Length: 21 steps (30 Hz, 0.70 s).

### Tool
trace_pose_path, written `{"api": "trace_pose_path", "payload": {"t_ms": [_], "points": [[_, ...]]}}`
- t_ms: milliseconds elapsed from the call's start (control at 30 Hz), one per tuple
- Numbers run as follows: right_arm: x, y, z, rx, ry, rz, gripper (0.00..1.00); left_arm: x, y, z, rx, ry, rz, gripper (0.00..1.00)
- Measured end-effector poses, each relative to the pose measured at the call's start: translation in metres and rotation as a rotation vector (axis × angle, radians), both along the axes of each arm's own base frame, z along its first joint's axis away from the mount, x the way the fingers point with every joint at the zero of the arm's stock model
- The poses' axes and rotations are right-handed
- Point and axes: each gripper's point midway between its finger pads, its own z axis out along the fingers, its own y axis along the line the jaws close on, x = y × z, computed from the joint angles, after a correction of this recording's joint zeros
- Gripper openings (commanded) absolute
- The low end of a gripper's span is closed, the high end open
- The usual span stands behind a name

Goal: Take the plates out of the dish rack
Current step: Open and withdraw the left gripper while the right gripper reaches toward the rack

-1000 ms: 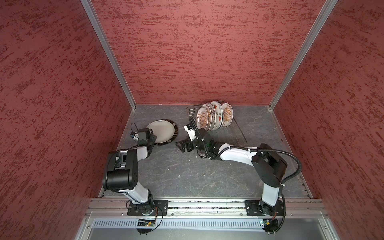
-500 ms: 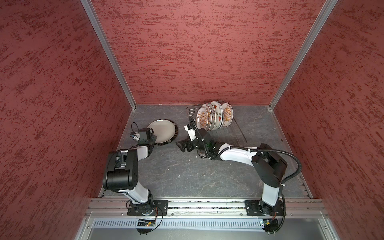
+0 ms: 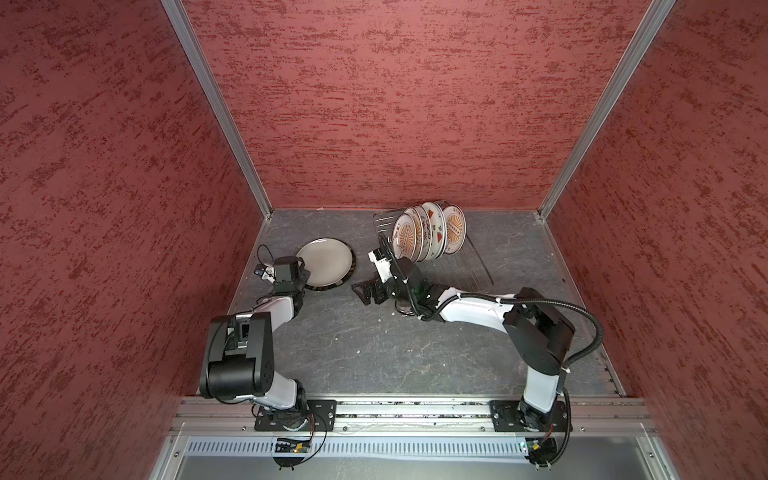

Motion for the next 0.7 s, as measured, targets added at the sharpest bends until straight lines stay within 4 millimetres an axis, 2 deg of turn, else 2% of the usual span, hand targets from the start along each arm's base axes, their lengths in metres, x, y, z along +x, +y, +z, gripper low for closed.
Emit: {"api": "trace_pose_path", "payload": {"t_ms": [100, 167, 233, 300, 367, 500, 700], "points": [[-0.004, 0.003, 0.001, -0.004, -0.010, 0.014, 0.99, -0.009, -0.002, 0.007, 0.013, -0.021, 0.005, 0.63], [-0.006, 0.004, 0.003, -0.008, -0.020, 0.023, 0.99, -0.016, -0.011, 0.016, 0.038, -0.039, -0.008, 0.73], [-0.009, 0.005, 0.004, -0.014, -0.029, 0.033, 0.99, -0.020, -0.025, 0.030, 0.059, -0.080, -0.040, 0.76], [-0.012, 0.006, 0.009, -0.013, -0.042, 0.041, 0.99, -0.026, -0.038, 0.046, 0.074, -0.133, -0.072, 0.85], [-0.017, 0.007, 0.020, -0.001, -0.069, 0.049, 0.99, -0.034, -0.047, 0.061, 0.090, -0.185, -0.101, 1.00], [-0.031, -0.003, 0.048, 0.050, -0.141, 0.055, 0.99, -0.048, -0.062, 0.082, 0.104, -0.287, -0.184, 1.00], [-0.038, -0.039, 0.084, 0.133, -0.257, -0.037, 0.99, -0.068, -0.101, 0.094, 0.111, -0.453, -0.421, 0.99]]}}
